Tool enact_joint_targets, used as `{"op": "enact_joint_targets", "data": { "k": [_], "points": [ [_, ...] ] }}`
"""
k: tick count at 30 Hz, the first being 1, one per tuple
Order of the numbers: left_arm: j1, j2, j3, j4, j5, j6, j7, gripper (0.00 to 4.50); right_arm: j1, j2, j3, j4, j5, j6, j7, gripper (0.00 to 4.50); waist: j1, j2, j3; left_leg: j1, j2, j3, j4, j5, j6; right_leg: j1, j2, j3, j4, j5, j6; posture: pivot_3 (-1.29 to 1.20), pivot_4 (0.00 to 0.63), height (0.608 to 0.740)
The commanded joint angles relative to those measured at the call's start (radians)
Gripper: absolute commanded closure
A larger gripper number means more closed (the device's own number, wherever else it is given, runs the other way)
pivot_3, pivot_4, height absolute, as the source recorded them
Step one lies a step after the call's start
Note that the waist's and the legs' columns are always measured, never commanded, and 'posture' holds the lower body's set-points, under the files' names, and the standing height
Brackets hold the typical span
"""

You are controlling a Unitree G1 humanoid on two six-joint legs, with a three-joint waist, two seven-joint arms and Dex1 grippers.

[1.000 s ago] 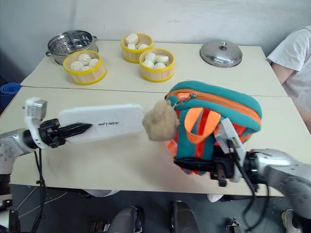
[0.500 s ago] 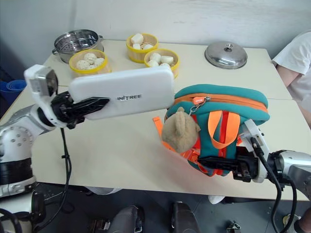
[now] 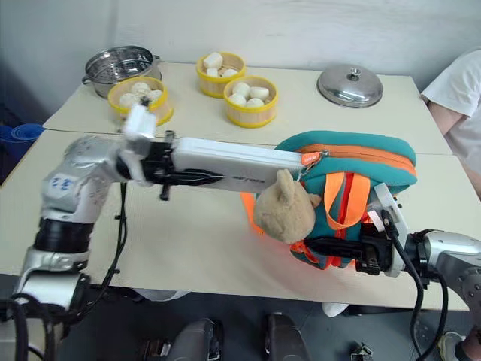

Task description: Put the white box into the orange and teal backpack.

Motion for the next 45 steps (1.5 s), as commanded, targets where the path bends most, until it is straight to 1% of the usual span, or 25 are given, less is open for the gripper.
{"op": "enact_joint_targets", "data": {
  "k": [1,3,4,6,8,11,13,17,18,19,20,21,23,25,26,29,32,35,38,39,41,45],
  "points": [
    [-0.128,-0.139,-0.124,0.089,0.115,-0.021,0.077,3.12,-0.032,0.011,0.019,-0.003,-0.006,-0.014,0.003,4.48,0.008,0.0,0.0,-0.001,0.001,0.0,0.003,-0.001,0.001,0.0,0.001,0.0,0.0,0.0,0.0,0.0,0.15,0.74],
    [-0.188,-0.228,-0.152,0.167,0.153,-0.03,0.116,3.12,-0.035,0.016,0.023,-0.006,-0.005,-0.014,0.001,4.48,0.01,0.0,0.0,-0.003,0.0,0.0,0.005,-0.002,0.002,0.0,0.0,0.0,-0.001,0.0,0.002,0.0,0.15,0.74],
    [-0.208,-0.266,-0.157,0.208,0.169,-0.043,0.133,3.12,-0.033,0.02,0.025,-0.008,-0.005,-0.014,0.0,4.48,0.01,0.0,0.0,-0.004,0.0,0.001,0.005,-0.004,0.006,-0.001,0.0,0.001,-0.002,0.001,0.003,0.0,0.15,0.74],
    [-0.244,-0.344,-0.179,0.306,0.209,-0.109,0.143,3.12,-0.028,0.024,0.036,-0.017,-0.011,-0.015,0.0,4.48,0.007,0.0,0.0,-0.006,0.0,0.001,0.006,-0.005,0.008,-0.002,0.0,0.001,-0.004,0.001,0.003,0.0,0.15,0.74],
    [-0.253,-0.392,-0.183,0.379,0.231,-0.174,0.136,3.12,-0.029,0.029,0.045,-0.021,-0.023,-0.021,0.001,4.48,0.003,0.001,0.0,-0.009,0.0,0.001,0.006,-0.003,0.005,-0.004,0.001,0.002,-0.004,0.001,0.004,0.0,0.15,0.74],
    [-0.225,-0.44,-0.131,0.445,0.23,-0.249,0.192,2.27,-0.034,0.043,0.042,-0.015,-0.041,-0.043,-0.017,4.5,0.004,0.001,0.0,-0.008,0.001,-0.001,0.006,-0.003,0.003,-0.005,0.003,0.002,-0.003,0.001,0.004,0.0,0.15,0.74],
    [-0.192,-0.435,-0.093,0.421,0.19,-0.282,0.154,1.67,-0.032,0.072,0.021,-0.01,-0.051,-0.064,-0.055,4.5,0.005,0.001,0.0,-0.008,0.001,-0.001,0.006,-0.002,0.003,-0.006,0.002,0.002,-0.001,0.001,0.004,0.0,0.15,0.74],
    [-0.166,-0.385,-0.028,0.39,0.149,-0.269,0.117,0.56,-0.019,0.109,0.003,-0.008,-0.069,-0.086,-0.094,4.5,0.003,0.001,0.0,-0.007,0.0,-0.001,0.008,-0.002,0.004,-0.006,0.002,0.003,0.002,0.001,0.004,0.0,0.15,0.74],
    [-0.153,-0.349,-0.006,0.383,0.14,-0.273,0.097,0.27,-0.009,0.114,0.005,-0.012,-0.08,-0.093,-0.093,4.5,0.003,0.001,0.0,-0.007,0.0,-0.001,0.008,-0.002,0.003,-0.006,0.002,0.003,0.002,0.001,0.003,0.0,0.15,0.74],
    [-0.125,-0.294,0.03,0.356,0.106,-0.282,0.04,0.02,-0.003,0.121,0.008,-0.014,-0.089,-0.103,-0.097,4.5,0.0,0.001,0.0,-0.007,0.0,-0.001,0.008,-0.001,0.002,-0.006,0.002,0.003,0.002,0.001,0.003,0.0,0.15,0.74],
    [-0.087,-0.236,0.068,0.304,0.052,-0.251,-0.023,0.02,0.0,0.126,0.01,-0.015,-0.093,-0.109,-0.1,4.5,-0.01,0.001,0.0,-0.007,0.001,-0.001,0.007,-0.001,0.001,-0.006,0.002,0.003,0.002,0.001,0.003,0.0,0.15,0.74],
    [-0.049,-0.185,0.093,0.246,0.011,-0.199,-0.052,0.02,-0.001,0.131,0.011,-0.015,-0.101,-0.118,-0.104,4.5,-0.02,0.001,0.0,-0.006,0.001,0.0,0.005,0.0,0.0,-0.006,0.002,0.004,0.002,0.001,0.003,0.0,0.15,0.74],
    [0.019,-0.105,0.099,0.14,-0.032,-0.12,-0.099,0.02,-0.005,0.135,0.013,-0.008,-0.108,-0.126,-0.105,4.5,-0.025,0.002,0.0,-0.004,0.002,0.0,0.004,0.0,-0.002,-0.006,0.003,0.004,0.003,0.0,0.001,0.0,0.15,0.74],
    [0.077,-0.054,0.087,0.045,-0.042,-0.081,-0.113,0.02,-0.009,0.135,0.018,-0.001,-0.115,-0.128,-0.101,4.5,-0.017,0.002,0.0,-0.003,0.002,-0.001,0.004,0.0,-0.003,-0.006,0.003,0.003,0.005,-0.001,0.0,0.0,0.15,0.74],
    [0.101,-0.05,0.089,-0.004,-0.054,-0.069,-0.099,0.02,-0.011,0.133,0.023,0.001,-0.119,-0.129,-0.098,4.5,-0.008,0.002,0.0,-0.003,0.002,-0.002,0.006,0.0,-0.003,-0.005,0.002,0.003,0.005,-0.001,0.0,0.0,0.15,0.74],
    [0.135,-0.086,0.084,-0.135,-0.082,-0.031,-0.023,0.02,-0.018,0.131,0.033,0.002,-0.119,-0.122,-0.094,4.5,0.01,0.002,0.0,-0.002,0.0,-0.003,0.007,-0.001,0.001,0.0,0.0,0.001,0.003,0.0,0.002,0.0,0.15,0.74],
    [0.14,-0.118,0.033,-0.206,-0.043,-0.04,0.016,0.02,-0.017,0.123,0.038,0.0,-0.114,-0.109,-0.085,4.5,0.008,0.002,0.0,-0.003,-0.001,-0.002,0.008,-0.006,0.009,0.001,-0.002,0.002,0.001,0.001,0.004,0.0,0.15,0.74],
    [0.14,-0.197,-0.035,-0.199,0.031,-0.108,0.088,0.02,-0.022,0.115,0.042,0.004,-0.12,-0.107,-0.073,4.5,0.008,0.002,0.0,-0.002,-0.001,-0.002,0.008,-0.007,0.009,0.001,-0.002,0.003,0.001,0.001,0.004,0.0,0.15,0.74],
    [0.148,-0.251,-0.088,-0.197,0.037,-0.124,0.087,0.02,-0.029,0.118,0.043,0.005,-0.121,-0.107,-0.073,4.5,0.004,0.002,0.0,-0.002,-0.001,-0.001,0.008,-0.006,0.009,0.001,0.0,0.003,0.001,0.001,0.004,0.0,0.15,0.74],
    [0.149,-0.26,-0.097,-0.2,0.032,-0.121,0.085,0.4,-0.03,0.119,0.044,0.005,-0.123,-0.108,-0.074,4.5,0.004,0.002,0.0,-0.002,-0.001,0.0,0.008,-0.006,0.009,0.001,0.0,0.004,0.001,0.001,0.004,0.0,0.15,0.74],
    [0.148,-0.274,-0.102,-0.202,0.024,-0.123,0.09,0.91,-0.028,0.124,0.044,0.003,-0.125,-0.11,-0.076,4.5,0.004,0.002,0.0,-0.001,0.0,0.0,0.007,-0.006,0.009,0.001,0.001,0.004,0.001,0.001,0.004,0.0,0.15,0.74],
    [0.147,-0.261,-0.087,-0.196,0.016,-0.118,0.086,2.09,-0.008,0.132,0.033,-0.009,-0.125,-0.115,-0.087,4.5,0.006,0.002,0.0,-0.001,0.0,0.0,0.007,-0.006,0.008,0.001,0.001,0.004,0.001,0.001,0.004,0.0,0.15,0.74]
  ]
}}
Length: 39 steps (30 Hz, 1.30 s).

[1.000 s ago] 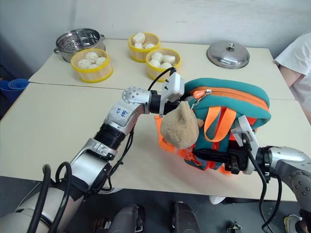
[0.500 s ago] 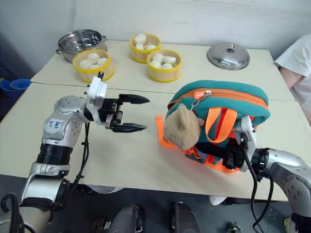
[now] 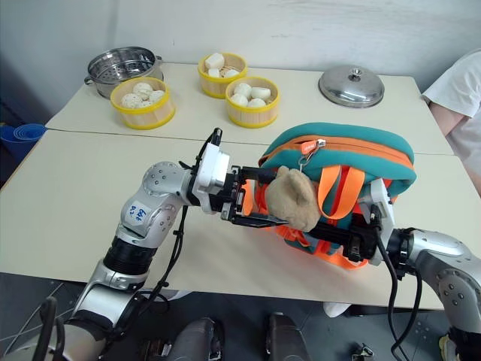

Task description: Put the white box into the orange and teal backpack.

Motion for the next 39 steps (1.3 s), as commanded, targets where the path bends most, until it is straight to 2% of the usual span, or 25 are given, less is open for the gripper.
{"op": "enact_joint_targets", "data": {
  "k": [1,5,7,11,12,14,16,19,24,28,33,36,38,39],
  "points": [
    [-0.005,0.019,0.028,-0.018,-0.018,-0.005,0.002,2.37,0.021,0.002,-0.013,-0.033,0.006,-0.007,-0.004,4.5,0.001,0.0,0.0,0.0,0.0,0.0,0.0,0.0,0.0,0.0,0.0,0.0,0.0,0.0,0.0,0.0,0.15,0.74],
    [-0.059,0.09,0.134,0.071,-0.036,0.009,0.029,3.19,0.051,0.004,-0.033,-0.047,0.012,-0.016,-0.016,4.5,0.0,0.0,0.0,0.0,0.0,0.0,0.0,0.0,0.0,0.0,0.0,0.0,0.0,0.0,0.0,0.0,0.15,0.74],
    [-0.098,0.167,0.182,0.137,-0.054,0.054,0.0,3.53,0.075,0.007,-0.047,-0.059,0.011,-0.025,-0.024,4.5,-0.002,0.0,0.0,0.0,0.0,0.0,0.0,0.0,0.0,0.0,0.0,0.0,0.0,0.0,0.0,0.0,0.15,0.74],
    [-0.211,0.289,0.238,0.44,0.03,-0.037,0.019,3.53,0.109,0.035,-0.095,-0.076,0.021,-0.049,-0.06,4.5,-0.001,0.0,0.0,0.0,0.0,0.0,0.0,0.0,0.0,0.0,0.0,-0.001,0.0,0.0,0.0,0.0,0.15,0.74],
    [-0.228,0.308,0.224,0.513,0.073,-0.078,0.029,3.53,0.114,0.045,-0.102,-0.078,0.017,-0.064,-0.068,4.5,0.0,0.0,0.0,0.0,0.0,0.0,0.0,0.0,0.0,-0.001,0.0,-0.001,0.0,0.0,0.0,0.0,0.15,0.74],
    [-0.235,0.362,0.112,0.66,0.242,-0.208,0.037,3.53,0.128,0.069,-0.12,-0.085,0.021,-0.078,-0.091,4.5,0.0,0.0,0.0,0.0,0.0,0.001,-0.001,0.0,0.0,0.0,-0.001,-0.001,0.0,0.0,0.0,0.0,0.15,0.74],
    [-0.228,0.361,0.055,0.747,0.316,-0.3,0.034,3.53,0.146,0.085,-0.129,-0.097,0.031,-0.083,-0.107,4.5,0.0,0.0,0.0,0.0,-0.001,0.001,-0.001,0.0,0.0,0.0,-0.001,0.0,-0.001,0.0,0.0,0.0,0.15,0.74],
    [-0.194,0.274,0.043,0.814,0.316,-0.37,0.054,3.53,0.186,0.11,-0.126,-0.114,0.027,-0.098,-0.125,4.5,0.003,0.0,0.0,0.0,0.0,0.001,-0.002,0.0,0.0,-0.001,-0.001,-0.001,-0.001,0.0,0.0,0.0,0.15,0.74],
    [-0.125,0.119,0.049,0.806,0.298,-0.43,0.084,3.53,0.217,0.156,-0.106,-0.124,0.019,-0.122,-0.154,4.5,0.003,0.0,0.0,-0.001,0.0,0.001,0.0,-0.001,0.001,-0.001,-0.002,-0.001,-0.001,0.0,0.0,0.0,0.15,0.74],
    [-0.118,0.054,0.119,0.706,0.203,-0.344,0.087,3.53,0.211,0.158,-0.1,-0.128,0.023,-0.125,-0.159,4.5,0.0,0.0,0.0,-0.001,0.0,0.001,0.0,-0.001,0.001,-0.002,-0.002,-0.001,0.001,0.0,0.0,0.0,0.15,0.74],
    [-0.109,0.089,0.162,0.605,0.151,-0.219,0.055,3.53,0.153,0.16,-0.12,-0.113,0.09,-0.114,-0.173,4.5,-0.002,0.0,0.0,0.0,0.0,0.001,0.0,-0.001,0.0,-0.002,-0.001,-0.001,0.001,0.0,0.0,0.0,0.15,0.74],
    [-0.075,0.129,0.154,0.522,0.153,-0.173,0.033,3.53,0.123,0.155,-0.106,-0.092,0.065,-0.13,-0.174,4.5,-0.001,0.0,0.0,0.0,0.0,0.001,-0.001,0.0,0.0,-0.002,-0.001,-0.001,0.001,0.0,0.0,0.0,0.15,0.74],
    [-0.04,0.168,0.16,0.453,0.147,-0.121,0.03,2.97,0.095,0.149,-0.083,-0.073,0.023,-0.142,-0.176,4.5,-0.002,0.0,0.0,0.0,0.0,0.001,-0.001,0.0,0.0,-0.002,-0.001,-0.001,0.001,0.0,0.0,0.0,0.15,0.74],
    [-0.014,0.193,0.17,0.413,0.134,-0.094,0.02,2.72,0.075,0.14,-0.061,-0.068,-0.039,-0.177,-0.174,4.19,-0.005,0.0,0.0,0.0,0.0,0.001,-0.001,0.0,0.0,-0.002,-0.001,-0.001,0.001,0.0,0.0,0.0,0.15,0.74]
  ]
}}
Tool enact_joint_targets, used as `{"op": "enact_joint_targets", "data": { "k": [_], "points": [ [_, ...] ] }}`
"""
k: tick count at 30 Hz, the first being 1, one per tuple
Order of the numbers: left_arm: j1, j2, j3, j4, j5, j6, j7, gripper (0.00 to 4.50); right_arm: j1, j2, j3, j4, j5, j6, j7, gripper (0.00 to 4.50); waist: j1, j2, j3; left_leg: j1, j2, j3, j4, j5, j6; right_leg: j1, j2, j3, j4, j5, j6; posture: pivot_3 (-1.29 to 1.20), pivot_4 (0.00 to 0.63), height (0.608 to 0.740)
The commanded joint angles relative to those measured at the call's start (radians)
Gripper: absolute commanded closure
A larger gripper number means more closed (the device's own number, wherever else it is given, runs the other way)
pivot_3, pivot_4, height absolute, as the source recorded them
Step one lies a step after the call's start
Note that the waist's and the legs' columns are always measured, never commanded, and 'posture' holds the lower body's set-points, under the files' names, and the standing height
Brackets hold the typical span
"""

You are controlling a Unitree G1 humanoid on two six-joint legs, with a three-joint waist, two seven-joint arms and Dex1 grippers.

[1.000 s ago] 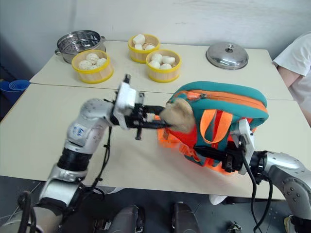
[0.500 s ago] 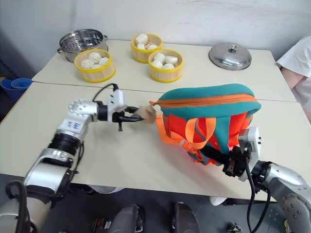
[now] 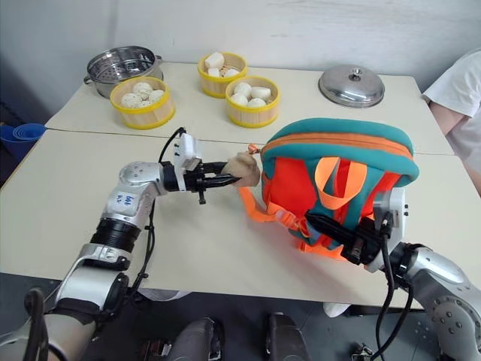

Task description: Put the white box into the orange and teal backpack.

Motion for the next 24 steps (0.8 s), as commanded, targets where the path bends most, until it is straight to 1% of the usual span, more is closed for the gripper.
{"op": "enact_joint_targets", "data": {
  "k": [1,2,3,5,6,8,9,10,11,12,14,16,19,21,24],
  "points": [
    [0.073,0.078,0.039,-0.148,-0.049,0.087,-0.026,2.4,-0.043,-0.04,0.043,-0.001,-0.136,-0.093,0.029,3.86,-0.007,0.0,0.0,0.0,0.0,0.0,0.0,0.0,0.0,0.0,0.0,0.0,0.0,0.0,0.0,0.0,0.15,0.74],
    [0.107,0.11,0.051,-0.19,-0.064,0.112,-0.037,2.09,-0.045,-0.067,0.068,-0.003,-0.205,-0.136,0.063,3.61,-0.012,0.0,0.0,0.0,0.0,0.0,0.0,0.0,0.0,0.0,0.0,0.0,0.0,0.0,0.0,0.0,0.15,0.74],
    [0.145,0.145,0.06,-0.232,-0.079,0.139,-0.053,1.75,-0.044,-0.083,0.077,-0.002,-0.241,-0.166,0.091,3.27,-0.018,0.0,0.0,0.0,0.0,0.0,-0.001,0.0,0.0,0.0,0.0,0.001,0.0,0.0,0.0,0.0,0.15,0.74],
    [0.228,0.226,0.075,-0.31,-0.097,0.174,-0.094,1.06,-0.037,-0.089,0.059,0.006,-0.251,-0.198,0.116,2.54,-0.026,0.0,0.0,0.001,0.001,0.0,-0.002,0.0,-0.001,0.0,0.0,0.0,0.0,-0.001,-0.001,0.0,0.15,0.74],
    [0.272,0.265,0.088,-0.341,-0.101,0.183,-0.106,0.8,-0.027,-0.094,0.043,0.007,-0.254,-0.21,0.128,2.25,-0.028,0.0,0.0,0.001,0.001,0.0,-0.002,0.0,-0.001,0.0,0.0,0.0,0.001,-0.001,-0.002,0.0,0.15,0.74],
    [0.345,0.316,0.132,-0.386,-0.127,0.216,-0.101,0.1,0.002,-0.102,0.008,0.009,-0.29,-0.26,0.153,1.47,-0.024,0.001,0.0,0.002,0.002,0.0,-0.003,0.0,-0.002,0.0,0.001,0.0,0.001,-0.002,-0.003,0.0,0.15,0.74],
    [0.384,0.338,0.161,-0.408,-0.14,0.229,-0.095,0.0,0.027,-0.107,-0.017,0.005,-0.298,-0.275,0.166,1.16,-0.023,0.001,0.0,0.002,0.002,0.0,-0.003,0.001,-0.003,0.0,0.001,0.0,0.001,-0.002,-0.003,0.0,0.15,0.74],
    [0.423,0.356,0.187,-0.429,-0.144,0.226,-0.089,0.0,0.062,-0.115,-0.045,0.001,-0.305,-0.289,0.188,0.81,-0.019,0.001,0.0,0.002,0.002,0.0,-0.002,0.001,-0.003,0.0,0.0,0.0,0.001,-0.002,-0.003,0.0,0.15,0.74],
    [0.479,0.376,0.224,-0.451,-0.149,0.217,-0.084,0.0,0.12,-0.128,-0.085,0.007,-0.331,-0.318,0.226,0.43,-0.016,0.001,0.0,0.002,0.002,-0.001,-0.002,0.0,-0.003,0.001,0.0,-0.001,0.001,-0.002,-0.003,0.0,0.15,0.74],
    [0.555,0.385,0.272,-0.47,-0.15,0.169,-0.087,0.0,0.19,-0.14,-0.142,0.048,-0.362,-0.36,0.276,0.1,-0.014,0.001,0.0,0.002,0.001,-0.002,-0.002,0.0,-0.002,0.001,-0.001,-0.002,0.0,-0.002,-0.003,0.0,0.15,0.74],
    [0.666,0.396,0.331,-0.502,-0.149,0.113,-0.083,0.0,0.27,-0.153,-0.22,0.142,-0.399,-0.431,0.346,0.02,-0.013,0.001,0.0,0.002,0.001,-0.002,-0.004,-0.003,-0.001,0.002,-0.002,-0.002,-0.002,-0.002,-0.003,0.0,0.15,0.74],
    [0.747,0.391,0.373,-0.511,-0.156,0.072,-0.077,0.0,0.267,-0.154,-0.251,0.3,-0.463,-0.578,0.386,0.02,-0.017,0.001,0.0,0.003,0.001,-0.001,-0.003,-0.005,0.0,0.004,-0.002,-0.002,-0.005,-0.002,-0.003,0.0,0.15,0.74],
    [0.804,0.365,0.422,-0.455,-0.147,-0.014,-0.044,0.0,0.24,-0.17,-0.235,0.502,-0.547,-0.76,0.453,0.02,-0.021,0.001,0.0,0.004,0.001,0.0,-0.003,-0.004,0.002,0.006,-0.004,-0.002,-0.008,-0.001,-0.002,0.0,0.15,0.74],
    [0.826,0.371,0.423,-0.45,-0.113,-0.069,-0.032,0.0,0.202,-0.181,-0.212,0.566,-0.562,-0.803,0.473,0.02,-0.021,0.001,0.0,0.006,0.001,0.0,-0.003,-0.004,0.003,0.007,-0.004,-0.002,-0.008,0.0,-0.004,0.0,0.15,0.74],
    [0.827,0.371,0.421,-0.474,-0.119,-0.074,-0.007,0.0,0.154,-0.185,-0.19,0.607,-0.568,-0.837,0.485,0.02,-0.024,0.003,0.0,0.006,0.002,0.001,-0.005,-0.004,0.001,0.004,-0.004,-0.002,-0.005,-0.001,-0.006,0.0,0.15,0.74]
  ]
}}
